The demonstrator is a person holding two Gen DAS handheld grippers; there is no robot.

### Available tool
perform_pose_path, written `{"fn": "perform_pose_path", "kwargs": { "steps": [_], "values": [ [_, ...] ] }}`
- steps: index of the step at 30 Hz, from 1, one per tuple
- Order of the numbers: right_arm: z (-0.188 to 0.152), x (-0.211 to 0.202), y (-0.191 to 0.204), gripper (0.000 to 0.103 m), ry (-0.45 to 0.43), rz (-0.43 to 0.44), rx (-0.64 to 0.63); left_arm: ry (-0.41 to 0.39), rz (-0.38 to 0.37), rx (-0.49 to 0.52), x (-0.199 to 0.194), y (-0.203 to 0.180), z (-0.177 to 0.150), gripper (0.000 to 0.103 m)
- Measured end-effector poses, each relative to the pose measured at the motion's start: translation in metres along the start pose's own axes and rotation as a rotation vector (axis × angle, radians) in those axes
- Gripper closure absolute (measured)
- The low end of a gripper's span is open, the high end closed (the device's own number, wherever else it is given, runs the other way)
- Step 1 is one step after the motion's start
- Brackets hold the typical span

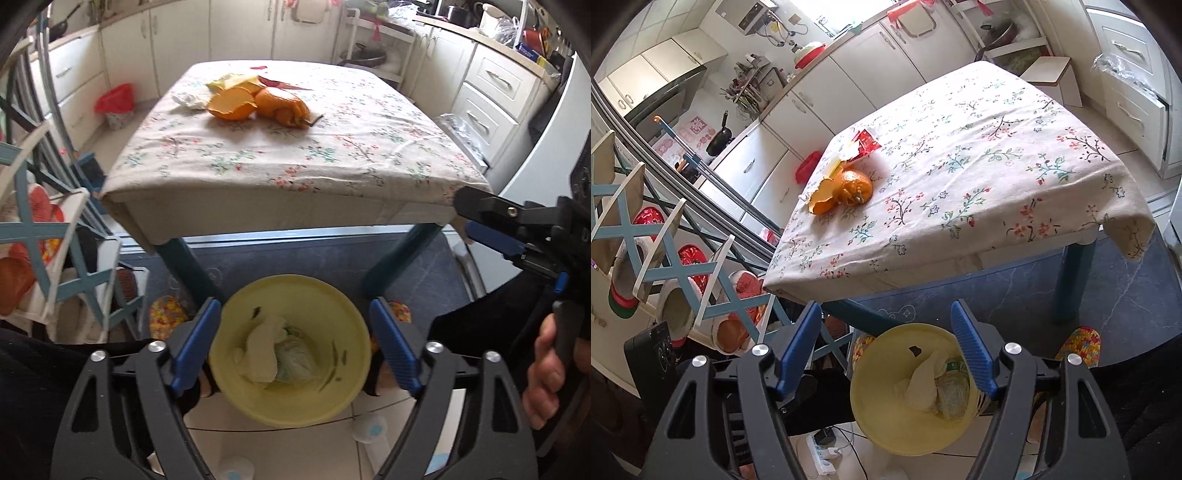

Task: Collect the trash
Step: 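Lower the tissue and bottle and release both into the yellow bucket, then move both tools back toward the remaining trash on the table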

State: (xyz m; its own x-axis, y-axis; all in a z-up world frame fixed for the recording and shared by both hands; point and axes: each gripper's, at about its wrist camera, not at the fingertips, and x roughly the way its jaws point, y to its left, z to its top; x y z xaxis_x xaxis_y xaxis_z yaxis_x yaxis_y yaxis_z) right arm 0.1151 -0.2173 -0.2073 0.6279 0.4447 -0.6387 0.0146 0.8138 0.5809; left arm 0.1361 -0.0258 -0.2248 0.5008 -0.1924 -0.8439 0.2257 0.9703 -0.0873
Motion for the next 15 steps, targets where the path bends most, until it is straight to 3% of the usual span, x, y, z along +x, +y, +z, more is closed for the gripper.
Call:
{"fn": "perform_pose_path", "kwargs": {
  "steps": [9,15],
  "values": [
    [-0.003,-0.005,0.001,0.029,-0.015,-0.009,-0.019,-0.087,0.081,-0.028,-0.017,0.005,-0.001,0.010],
    [-0.002,-0.009,0.002,0.028,-0.035,-0.021,-0.037,-0.077,0.098,-0.045,-0.020,0.012,0.004,0.010]
  ]
}}
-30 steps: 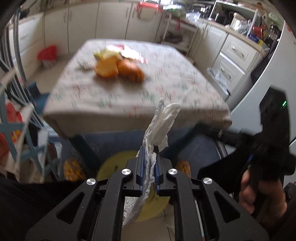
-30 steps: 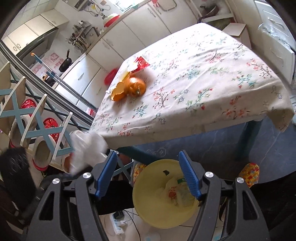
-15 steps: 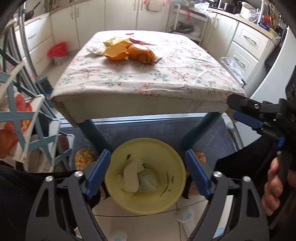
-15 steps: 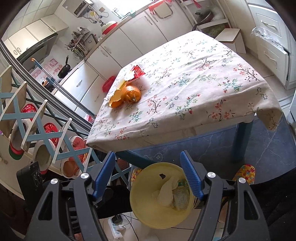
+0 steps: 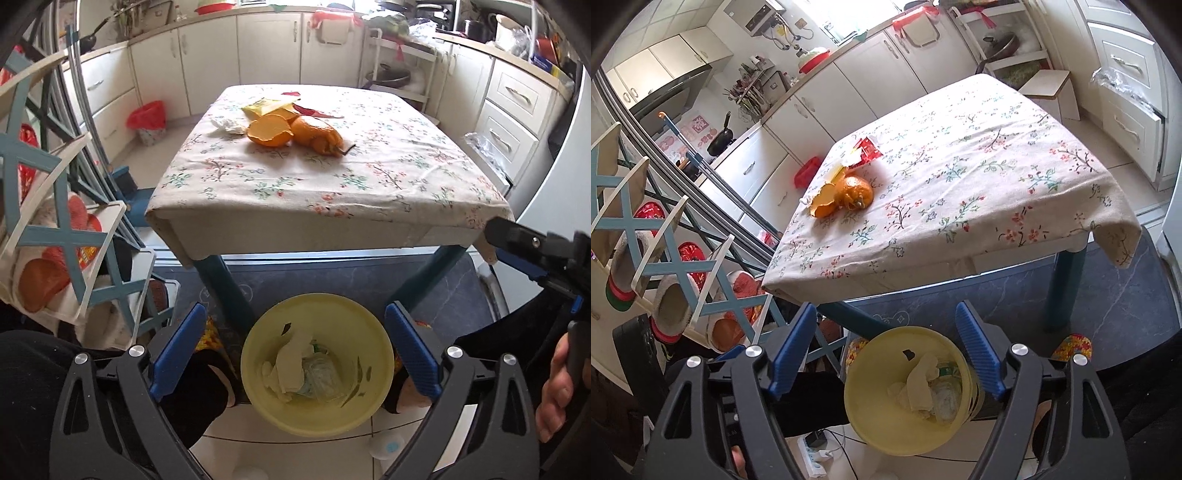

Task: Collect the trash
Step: 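Move both tools back toward the remaining trash on the table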

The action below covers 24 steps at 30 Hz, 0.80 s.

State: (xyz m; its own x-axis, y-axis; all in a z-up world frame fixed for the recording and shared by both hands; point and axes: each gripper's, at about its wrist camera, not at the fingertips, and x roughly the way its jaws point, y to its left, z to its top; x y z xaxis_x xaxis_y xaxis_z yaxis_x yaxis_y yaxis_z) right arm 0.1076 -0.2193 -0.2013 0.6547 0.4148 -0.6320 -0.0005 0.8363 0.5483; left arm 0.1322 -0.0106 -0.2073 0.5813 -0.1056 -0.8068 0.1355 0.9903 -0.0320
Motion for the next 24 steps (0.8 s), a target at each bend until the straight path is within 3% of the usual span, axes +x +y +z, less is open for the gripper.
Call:
{"fn": "perform_pose_path", "kwargs": {
  "steps": [4,10,24],
  "values": [
    [0.000,0.001,0.002,0.028,-0.005,-0.007,-0.012,-0.004,-0.030,-0.060,-0.002,0.014,0.005,0.010],
    [-0.001,0.004,0.009,0.028,-0.004,-0.013,-0.038,-0.048,-0.017,-0.112,-0.007,0.030,0.020,0.010],
    [0.025,0.020,0.025,0.028,-0.005,0.003,-0.066,-0.133,-0.004,-0.173,-0.003,0.075,0.092,0.010]
  ]
}}
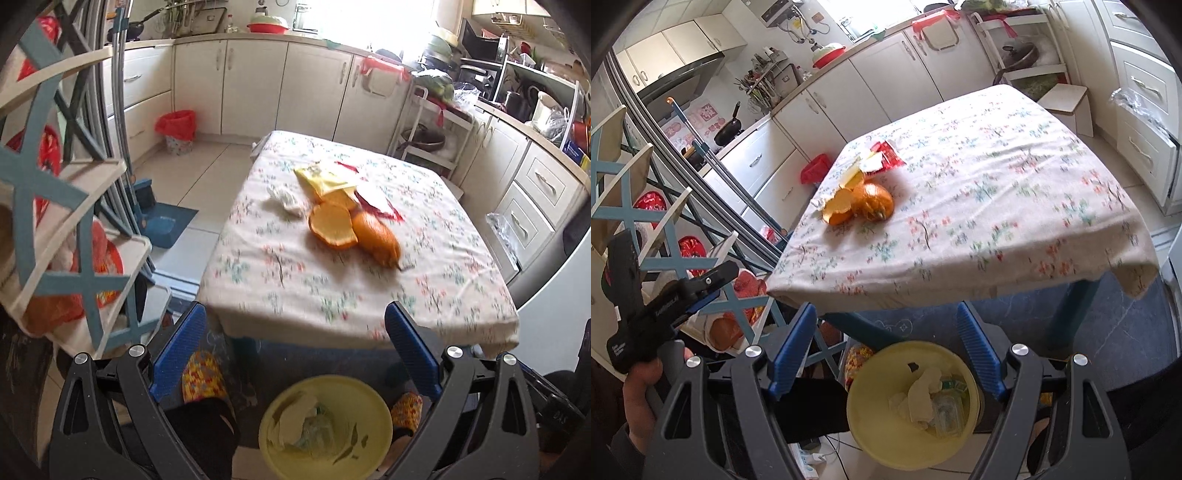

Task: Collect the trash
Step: 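Move both tools back toward the remaining trash on the table, then grasp the red wrapper with the right tool while the left tool grasps an orange peel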

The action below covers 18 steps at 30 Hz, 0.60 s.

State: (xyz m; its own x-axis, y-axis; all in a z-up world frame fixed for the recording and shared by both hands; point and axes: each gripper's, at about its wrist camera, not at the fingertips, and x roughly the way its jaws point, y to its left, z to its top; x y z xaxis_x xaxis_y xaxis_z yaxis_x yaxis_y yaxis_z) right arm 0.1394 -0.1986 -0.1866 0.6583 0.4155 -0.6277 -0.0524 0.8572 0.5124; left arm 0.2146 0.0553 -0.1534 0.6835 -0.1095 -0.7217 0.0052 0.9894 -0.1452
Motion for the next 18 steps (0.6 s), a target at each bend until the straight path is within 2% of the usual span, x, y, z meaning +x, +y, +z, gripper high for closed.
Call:
{"fn": "perform_pose_path", "kwargs": {
  "steps": [5,11,18],
  "values": [
    [0.030,0.013,0.007,0.028,-0.016,0.010,-0.032,0.013,0.017,0.021,0.023,0.002,0.023,0.010],
    [0.073,0.036,0.016,0.028,-0.024,0.028,-0.078,0.046,-0.004,-0.002,0.058,0.004,0.048,0.010],
    [0.130,0.080,0.031,0.028,0.000,0.112,-0.098,0.058,-0.025,-0.036,0.087,0.006,0.080,0.010]
  ]
}}
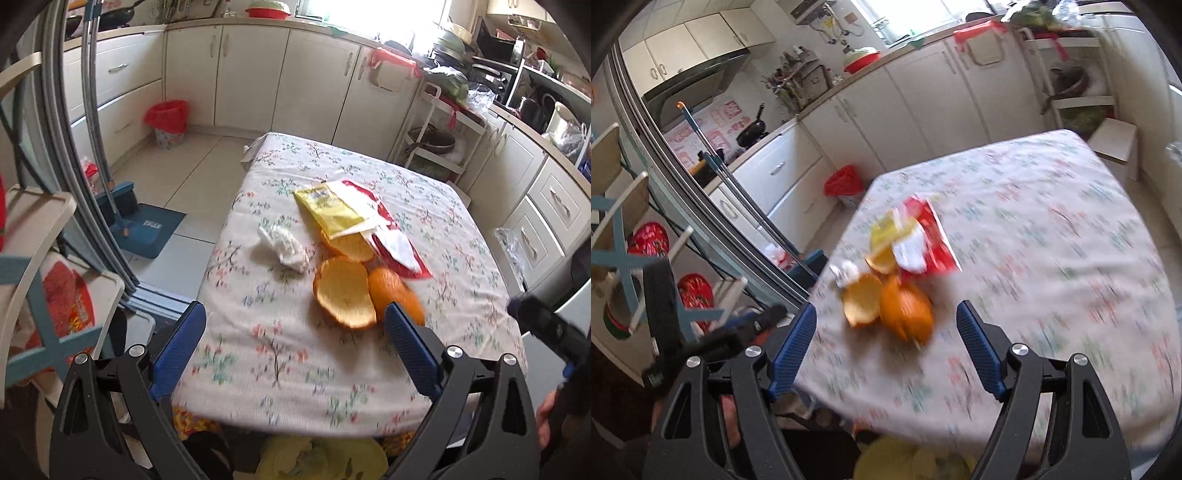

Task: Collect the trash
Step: 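Grasp the red wrapper with the right tool while the left tool grasps an orange peel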

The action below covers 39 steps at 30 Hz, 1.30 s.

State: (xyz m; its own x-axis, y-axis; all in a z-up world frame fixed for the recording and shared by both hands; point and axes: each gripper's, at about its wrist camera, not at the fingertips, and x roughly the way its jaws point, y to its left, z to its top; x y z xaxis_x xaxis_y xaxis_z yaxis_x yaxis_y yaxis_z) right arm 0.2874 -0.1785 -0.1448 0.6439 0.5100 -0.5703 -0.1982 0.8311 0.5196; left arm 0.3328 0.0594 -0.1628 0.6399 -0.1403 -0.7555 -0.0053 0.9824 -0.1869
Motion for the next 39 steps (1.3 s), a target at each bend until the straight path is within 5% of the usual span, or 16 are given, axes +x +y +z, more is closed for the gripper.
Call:
{"fn": "perform_pose_path", "kwargs": {
  "steps": [10,21,24,29,32,39],
  "values": [
    [0.058,0.103,-0.016,0.041,0.133,0.128,0.137,0.059,0.008,-0.067,0.051,0.013,0.034,0.010],
    [0.072,0.162,-0.041,0.042,0.222,0.164,0.260,0.102,0.009,-0.080,0.091,0.015,0.055,0.010],
    [0.073,0.172,-0.040,0.052,0.251,0.172,0.258,0.117,0.008,-0.068,0.100,0.013,0.058,0.010],
    [0.071,0.185,-0.041,0.095,0.299,0.182,0.256,0.154,-0.016,0.000,0.106,-0.002,0.052,0.010],
    [0.073,0.179,-0.042,0.099,0.279,0.199,0.258,0.195,-0.040,0.045,0.111,-0.011,0.043,0.012],
    [0.087,0.150,-0.040,0.100,0.199,0.261,0.263,0.238,-0.088,0.114,0.120,-0.027,0.030,0.036]
  ]
}}
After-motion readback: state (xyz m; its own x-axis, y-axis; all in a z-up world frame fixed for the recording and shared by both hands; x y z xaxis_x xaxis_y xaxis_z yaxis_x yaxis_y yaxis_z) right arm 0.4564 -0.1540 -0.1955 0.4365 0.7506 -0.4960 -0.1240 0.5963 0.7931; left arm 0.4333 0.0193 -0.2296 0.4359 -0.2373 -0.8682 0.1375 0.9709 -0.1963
